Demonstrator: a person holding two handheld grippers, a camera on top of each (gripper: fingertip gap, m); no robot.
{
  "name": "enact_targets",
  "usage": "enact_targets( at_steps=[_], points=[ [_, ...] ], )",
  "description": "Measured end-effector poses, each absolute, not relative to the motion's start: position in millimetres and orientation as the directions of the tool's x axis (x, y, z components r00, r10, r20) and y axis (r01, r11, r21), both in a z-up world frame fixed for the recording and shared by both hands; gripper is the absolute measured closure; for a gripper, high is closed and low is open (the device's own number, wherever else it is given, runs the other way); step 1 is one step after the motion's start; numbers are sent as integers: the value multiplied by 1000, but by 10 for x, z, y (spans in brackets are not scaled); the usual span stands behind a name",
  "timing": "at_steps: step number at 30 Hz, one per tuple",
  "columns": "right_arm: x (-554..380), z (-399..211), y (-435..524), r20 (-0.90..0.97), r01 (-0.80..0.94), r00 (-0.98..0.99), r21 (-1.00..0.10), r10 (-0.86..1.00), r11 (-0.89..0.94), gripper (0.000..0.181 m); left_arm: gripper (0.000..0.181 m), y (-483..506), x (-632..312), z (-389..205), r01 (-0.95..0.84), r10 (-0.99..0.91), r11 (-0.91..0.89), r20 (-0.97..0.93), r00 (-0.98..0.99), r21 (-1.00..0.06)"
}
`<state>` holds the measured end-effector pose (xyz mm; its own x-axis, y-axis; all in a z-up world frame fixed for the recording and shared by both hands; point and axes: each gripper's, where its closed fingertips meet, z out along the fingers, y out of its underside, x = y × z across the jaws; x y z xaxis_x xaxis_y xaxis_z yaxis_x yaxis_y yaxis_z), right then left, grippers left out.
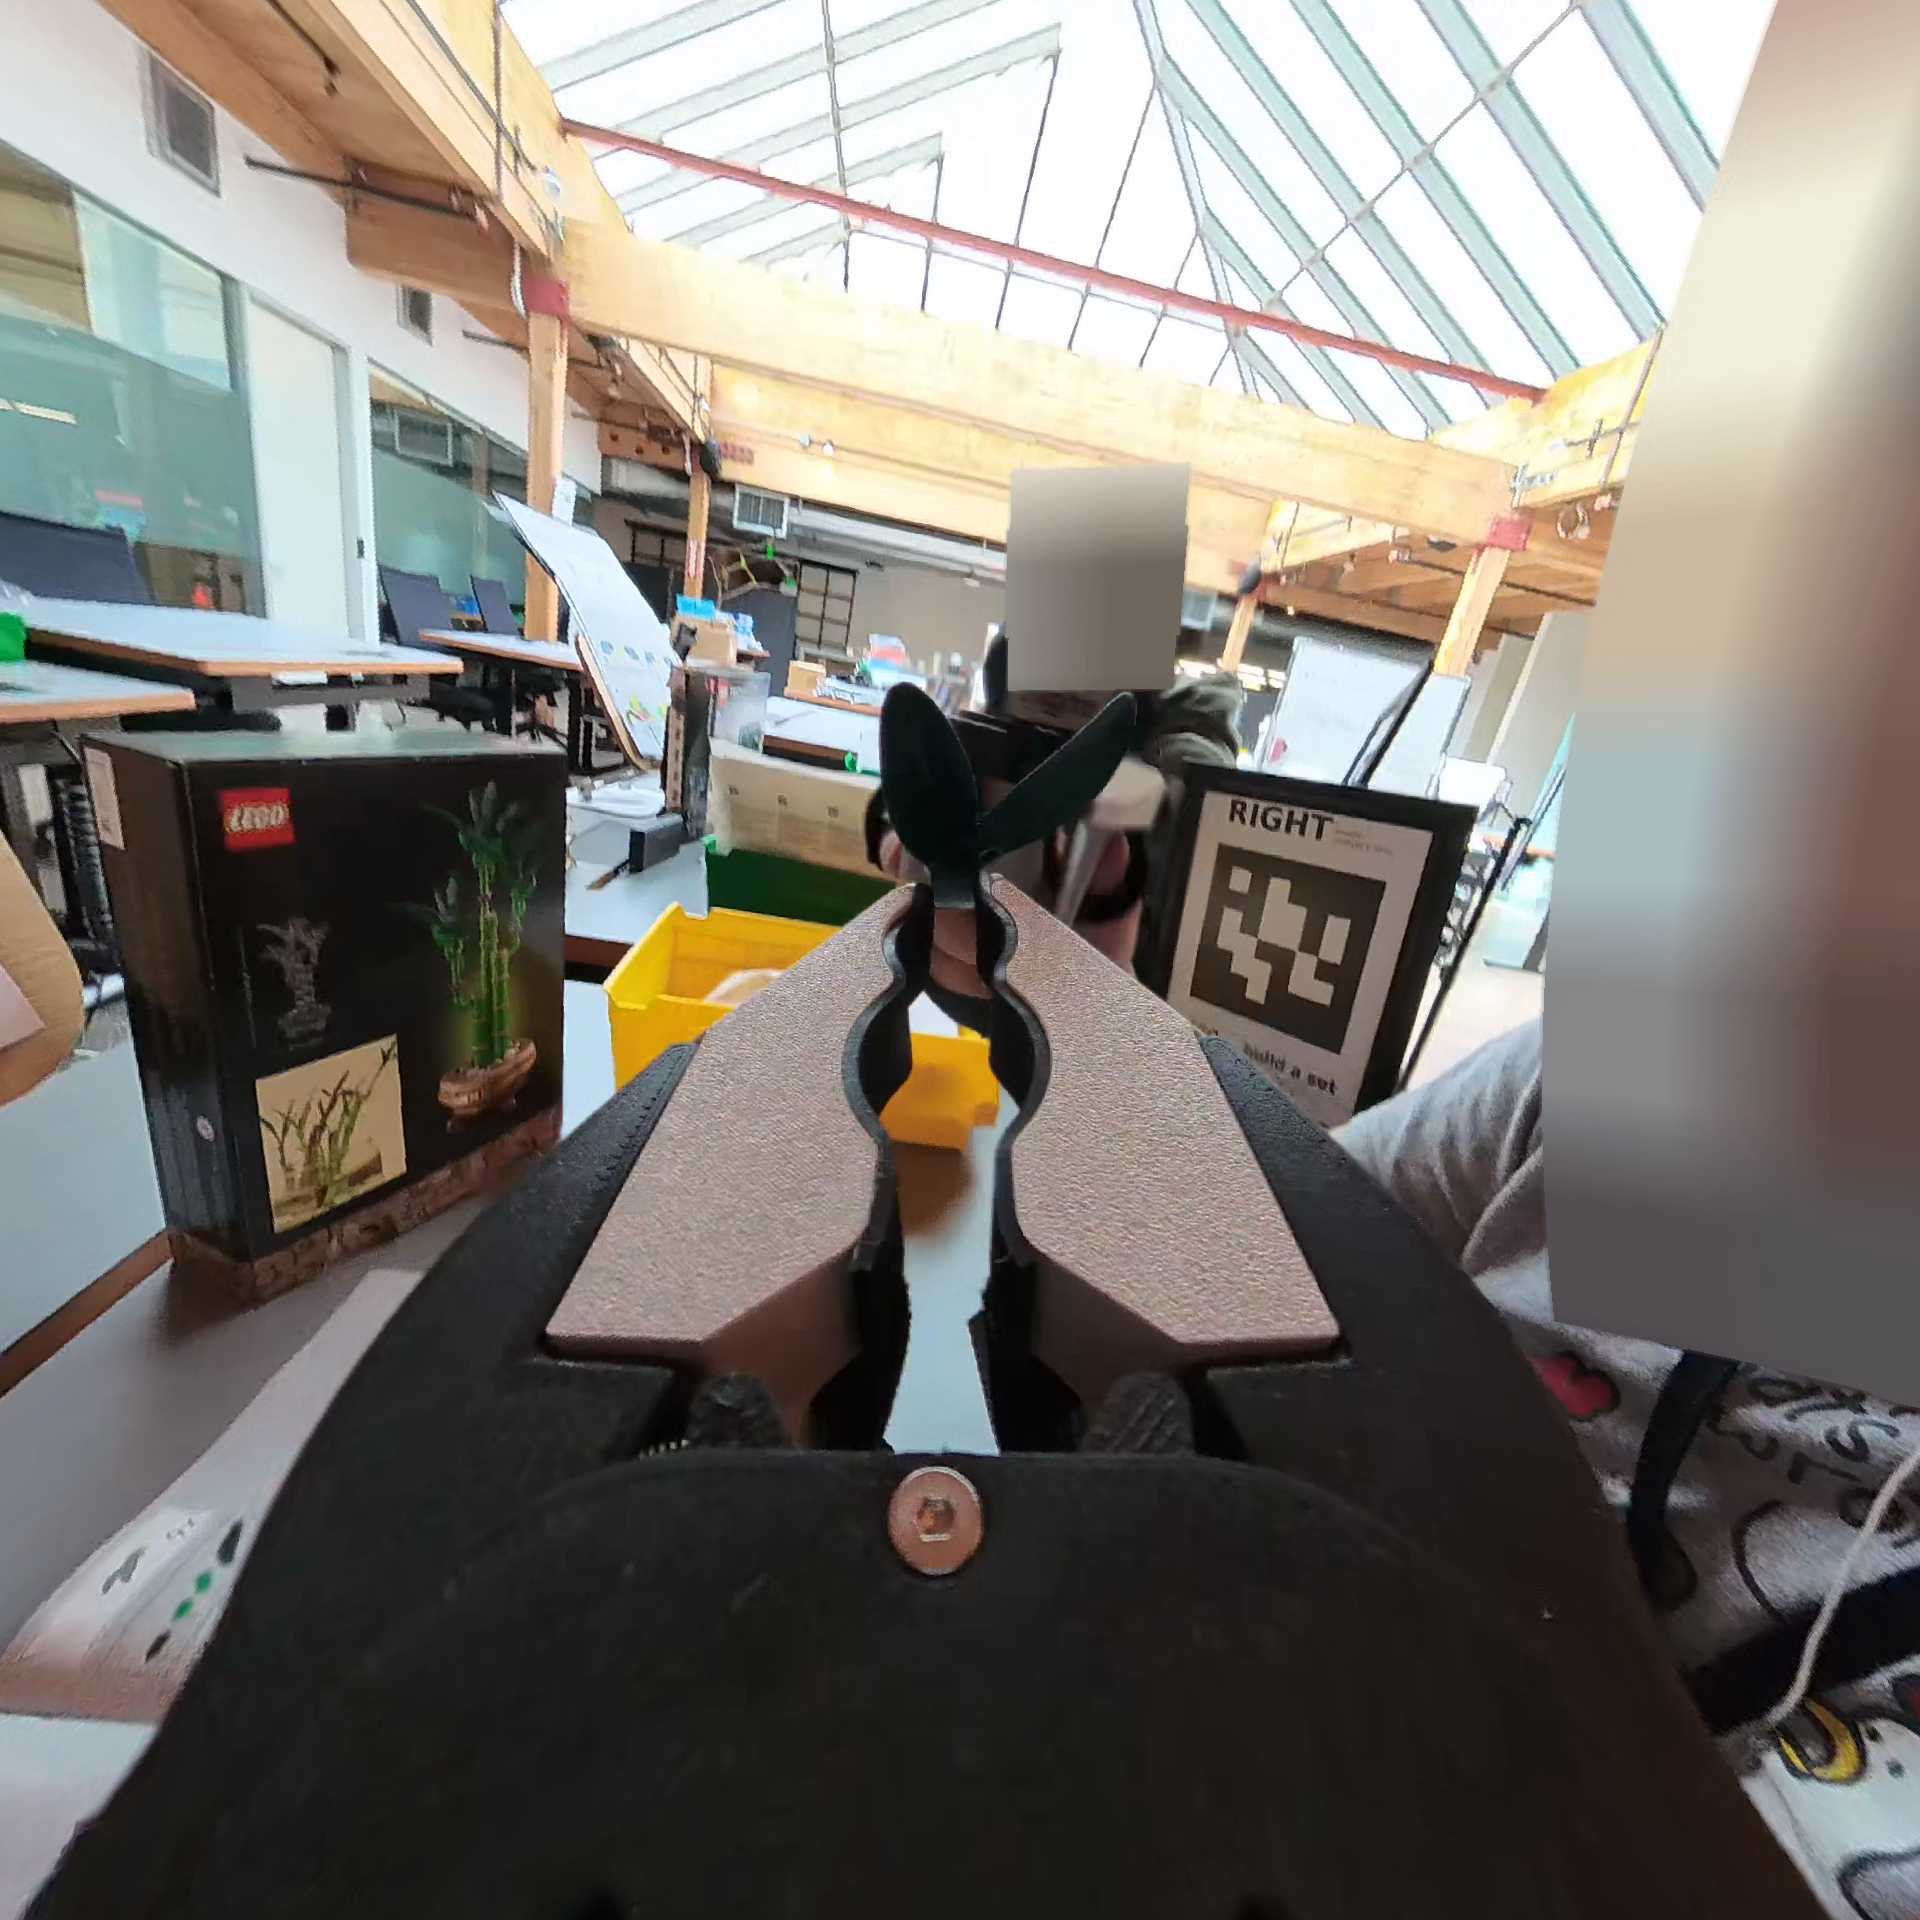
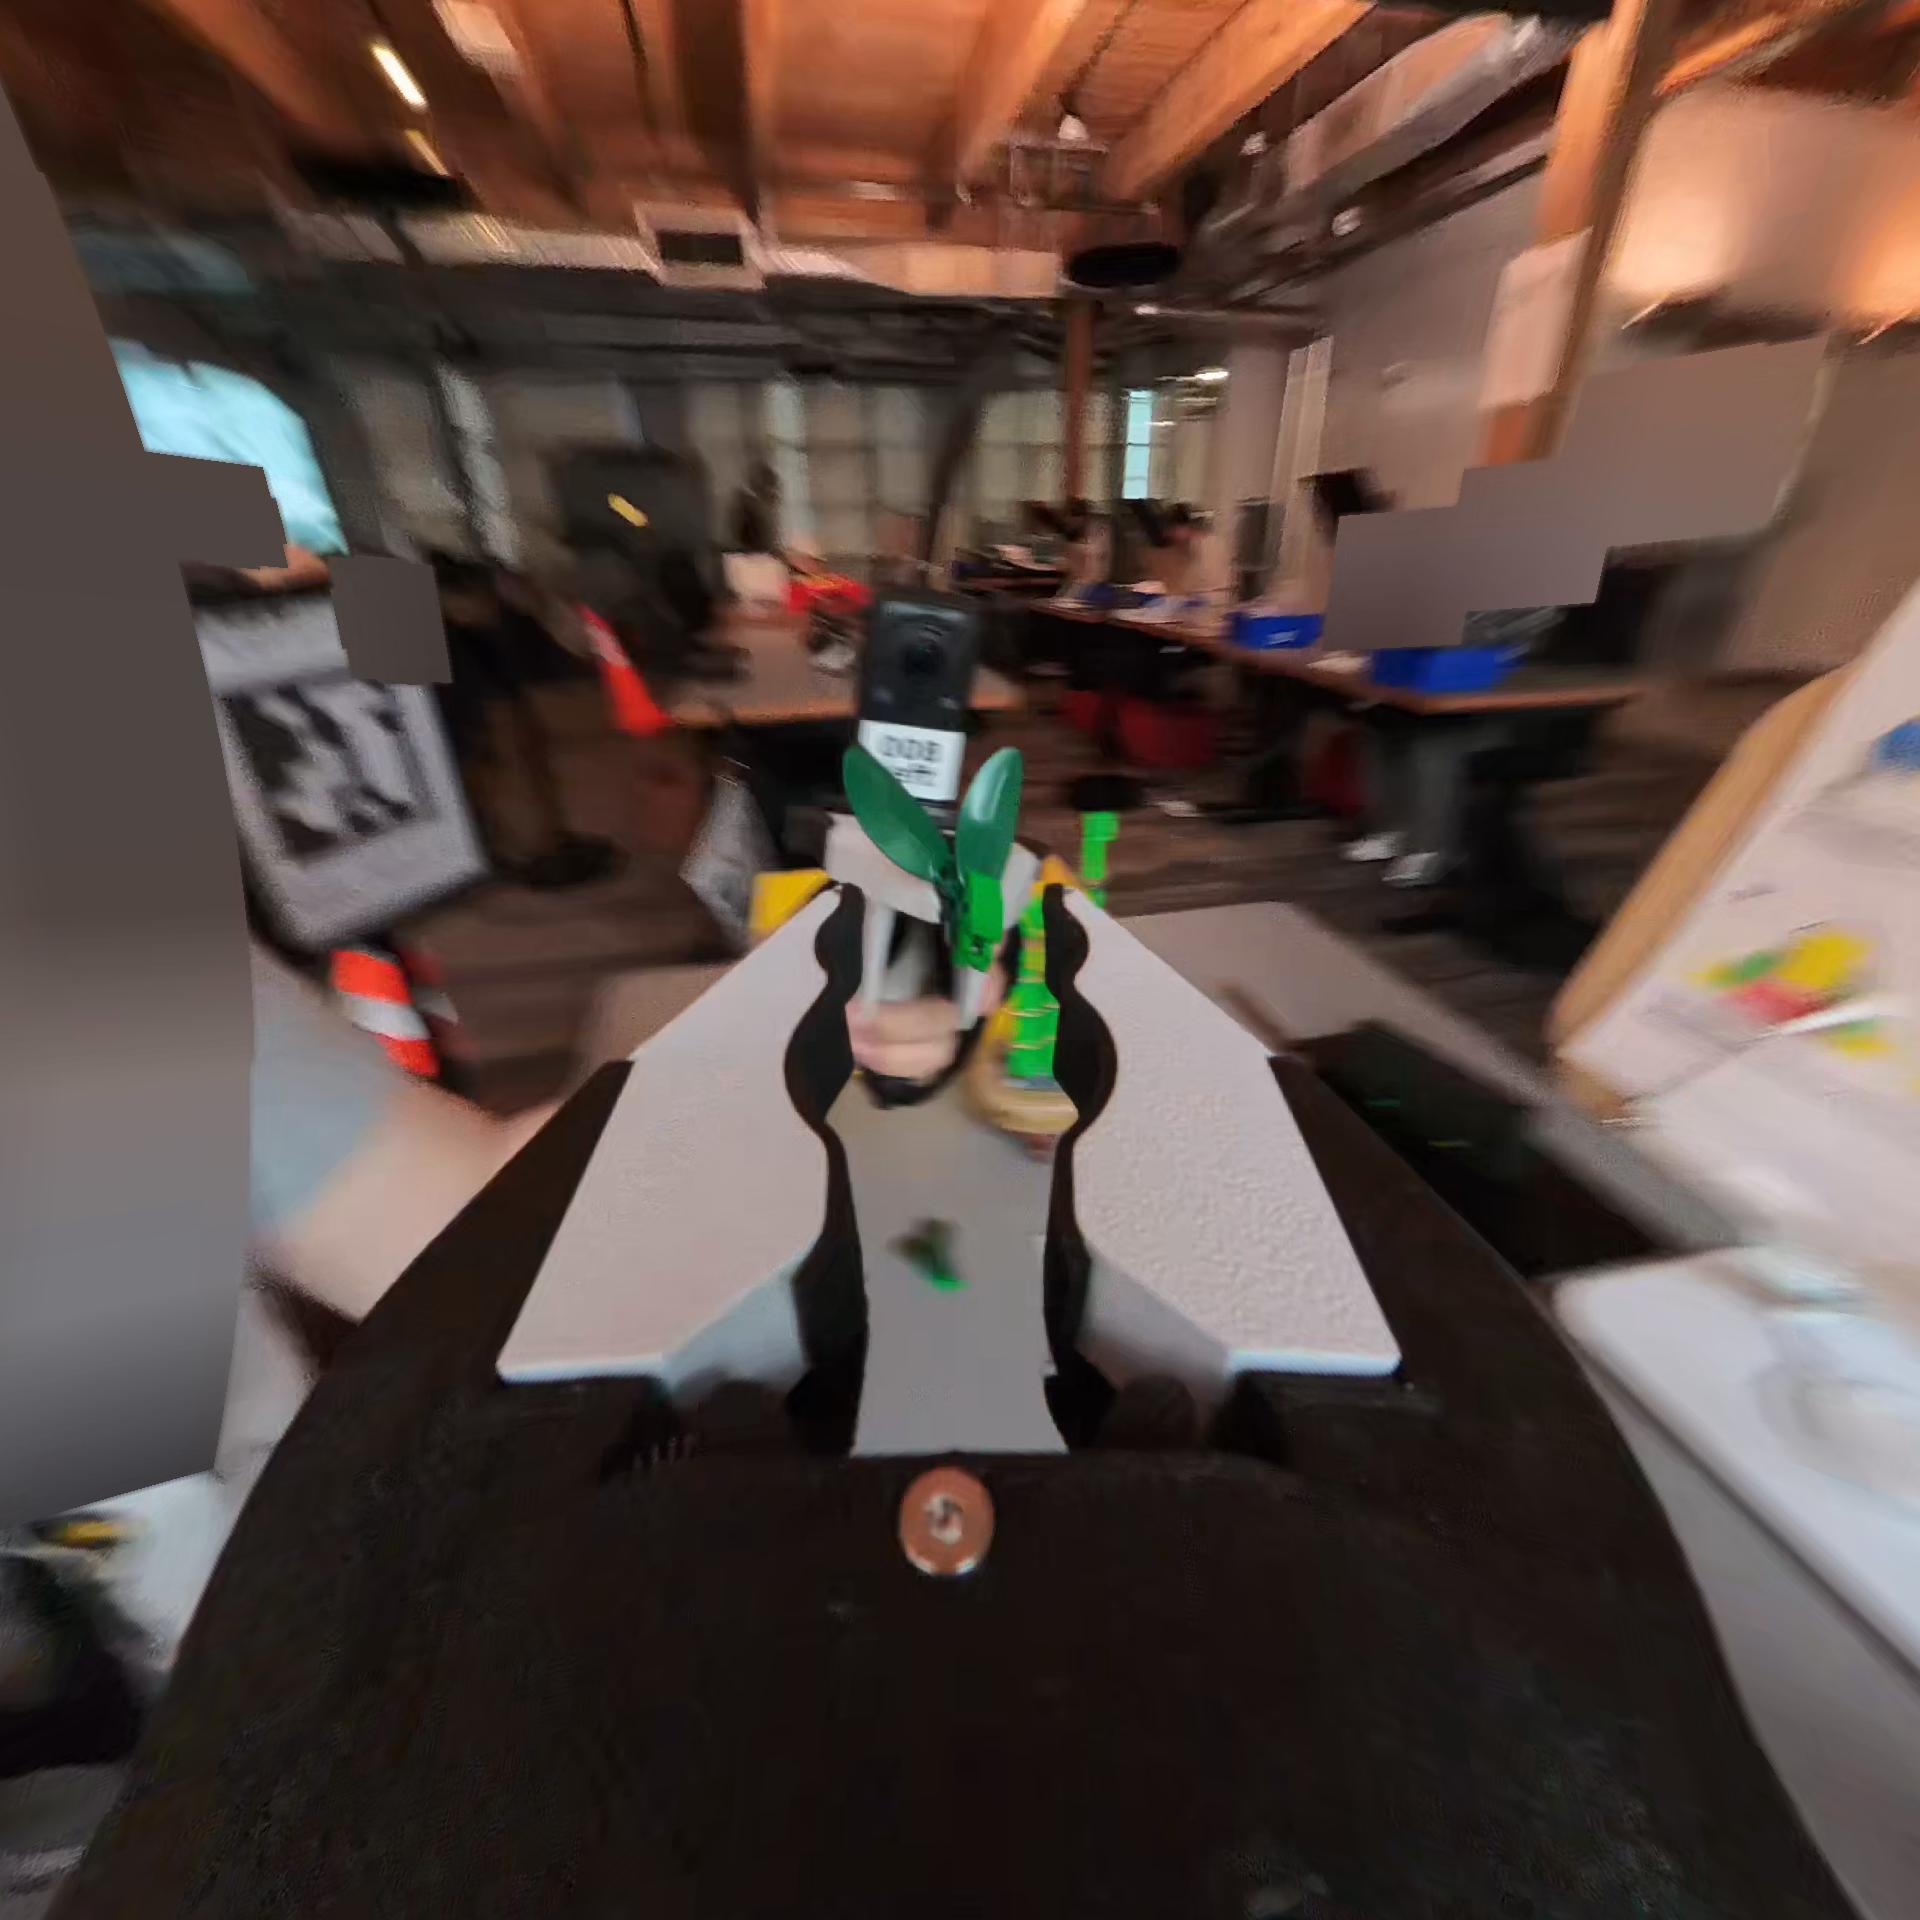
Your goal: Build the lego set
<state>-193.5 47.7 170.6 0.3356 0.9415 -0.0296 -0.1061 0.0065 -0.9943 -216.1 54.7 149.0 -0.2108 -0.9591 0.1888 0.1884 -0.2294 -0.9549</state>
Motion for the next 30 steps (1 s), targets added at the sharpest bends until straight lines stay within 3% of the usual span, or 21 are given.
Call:
enact_targets(
  at_steps=[2, 5, 8, 30],
  points=[
    [-1915, 1610, 515, -261, -160, 186, -959, 947, -233, 155, 175, 513, -2142, 1409, 114, -953, -237, 209, -219, -965],
    [-2036, 1320, 535, -356, -46, 114, -934, 928, -353, 160, 175, 454, -2120, 1320, 23, -929, -285, 270, -252, -958],
    [-2144, 1246, 497, -358, -15, 74, -934, 931, -358, 169, 175, 443, -2108, 1266, -26, -907, -331, 326, -266, -943],
    [-2104, 1237, 570, -372, -34, 105, -928, 922, -370, 176, 175, 506, -2067, 1216, -55, -919, -333, 337, -206, -941]
  ],
)
